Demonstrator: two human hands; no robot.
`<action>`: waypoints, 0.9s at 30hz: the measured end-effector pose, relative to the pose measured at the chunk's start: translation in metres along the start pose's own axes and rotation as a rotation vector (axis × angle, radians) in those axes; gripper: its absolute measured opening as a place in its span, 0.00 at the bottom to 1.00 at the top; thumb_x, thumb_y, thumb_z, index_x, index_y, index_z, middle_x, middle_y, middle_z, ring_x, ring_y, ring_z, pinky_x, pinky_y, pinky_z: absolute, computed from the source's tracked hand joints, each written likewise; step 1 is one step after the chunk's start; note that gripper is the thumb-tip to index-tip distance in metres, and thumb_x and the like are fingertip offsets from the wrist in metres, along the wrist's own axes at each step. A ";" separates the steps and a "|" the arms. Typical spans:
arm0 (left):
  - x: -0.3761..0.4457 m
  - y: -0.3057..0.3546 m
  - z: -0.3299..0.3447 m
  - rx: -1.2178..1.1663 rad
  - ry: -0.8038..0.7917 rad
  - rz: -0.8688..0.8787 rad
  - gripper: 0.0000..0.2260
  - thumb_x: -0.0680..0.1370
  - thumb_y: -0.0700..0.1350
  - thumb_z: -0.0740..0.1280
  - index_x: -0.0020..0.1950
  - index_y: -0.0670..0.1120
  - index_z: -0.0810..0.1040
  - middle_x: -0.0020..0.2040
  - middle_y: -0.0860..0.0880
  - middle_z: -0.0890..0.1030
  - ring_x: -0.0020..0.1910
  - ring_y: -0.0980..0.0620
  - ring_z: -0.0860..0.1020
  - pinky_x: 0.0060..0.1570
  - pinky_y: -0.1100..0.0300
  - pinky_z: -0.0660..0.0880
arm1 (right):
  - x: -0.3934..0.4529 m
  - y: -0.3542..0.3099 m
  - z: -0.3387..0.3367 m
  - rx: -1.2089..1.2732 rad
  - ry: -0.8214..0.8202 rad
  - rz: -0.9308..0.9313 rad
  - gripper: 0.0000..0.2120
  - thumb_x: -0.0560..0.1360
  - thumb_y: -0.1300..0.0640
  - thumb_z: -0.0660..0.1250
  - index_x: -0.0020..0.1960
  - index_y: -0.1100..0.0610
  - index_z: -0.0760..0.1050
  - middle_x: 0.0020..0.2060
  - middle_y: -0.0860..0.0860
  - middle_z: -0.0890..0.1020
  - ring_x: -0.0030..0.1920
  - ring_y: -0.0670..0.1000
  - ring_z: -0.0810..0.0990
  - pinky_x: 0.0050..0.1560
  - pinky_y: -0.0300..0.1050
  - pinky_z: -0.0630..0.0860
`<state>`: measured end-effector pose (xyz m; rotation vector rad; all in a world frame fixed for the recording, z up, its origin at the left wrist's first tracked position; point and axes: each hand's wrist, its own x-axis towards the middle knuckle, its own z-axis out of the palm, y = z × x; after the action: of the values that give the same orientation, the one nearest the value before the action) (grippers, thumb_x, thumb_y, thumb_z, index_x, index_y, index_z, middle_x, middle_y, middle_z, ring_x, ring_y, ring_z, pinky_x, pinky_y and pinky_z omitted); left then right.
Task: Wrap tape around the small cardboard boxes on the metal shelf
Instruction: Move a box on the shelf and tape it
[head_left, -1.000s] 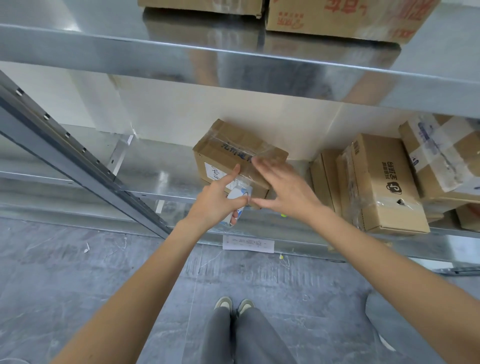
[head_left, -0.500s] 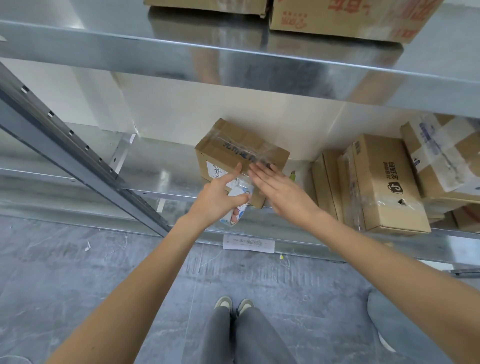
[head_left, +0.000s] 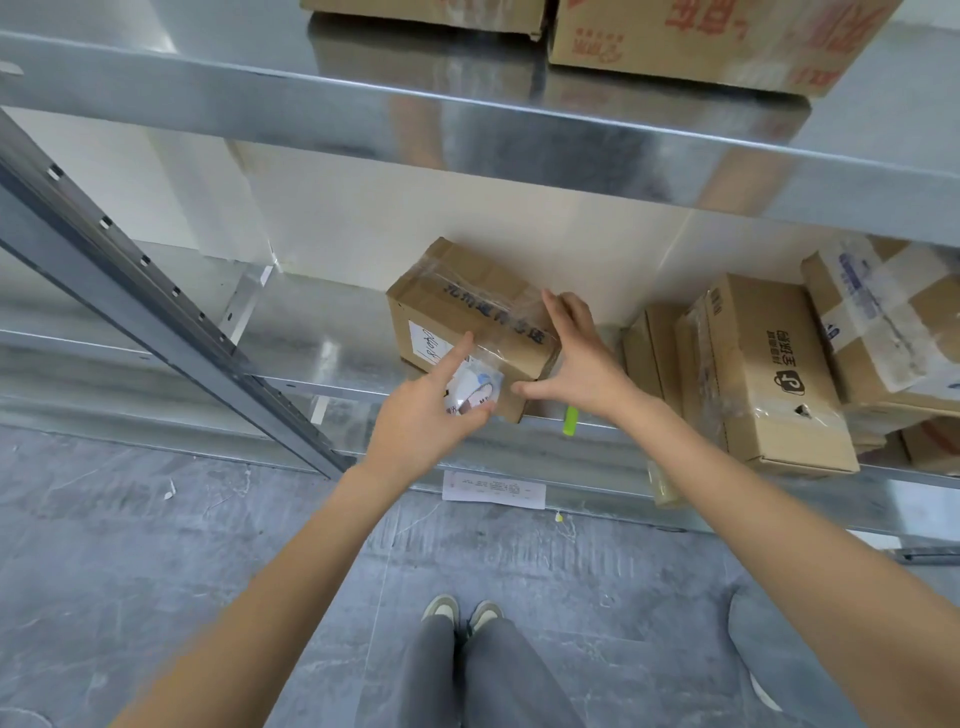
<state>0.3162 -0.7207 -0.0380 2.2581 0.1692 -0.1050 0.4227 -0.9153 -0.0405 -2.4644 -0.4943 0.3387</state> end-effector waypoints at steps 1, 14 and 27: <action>-0.009 -0.002 0.000 -0.061 0.051 0.041 0.34 0.75 0.53 0.71 0.76 0.64 0.58 0.48 0.61 0.76 0.51 0.58 0.73 0.49 0.64 0.73 | -0.003 -0.003 0.003 0.050 0.016 0.028 0.59 0.61 0.44 0.80 0.79 0.53 0.47 0.75 0.48 0.51 0.75 0.46 0.54 0.72 0.39 0.56; -0.005 0.019 -0.007 -0.511 0.126 0.079 0.06 0.76 0.48 0.72 0.48 0.46 0.79 0.42 0.50 0.82 0.41 0.56 0.77 0.43 0.64 0.73 | -0.009 0.011 0.021 0.951 -0.244 0.445 0.22 0.73 0.52 0.72 0.65 0.54 0.74 0.55 0.54 0.82 0.58 0.59 0.80 0.61 0.52 0.77; 0.058 0.031 -0.009 -0.305 -0.104 0.100 0.07 0.81 0.48 0.65 0.48 0.46 0.77 0.38 0.49 0.83 0.45 0.49 0.80 0.52 0.55 0.73 | 0.017 0.002 0.016 0.179 -0.069 -0.051 0.45 0.67 0.44 0.77 0.76 0.52 0.58 0.68 0.50 0.72 0.68 0.52 0.69 0.67 0.53 0.68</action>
<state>0.3788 -0.7279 -0.0165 1.9478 0.0144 -0.1339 0.4331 -0.9020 -0.0566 -2.2692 -0.5305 0.4297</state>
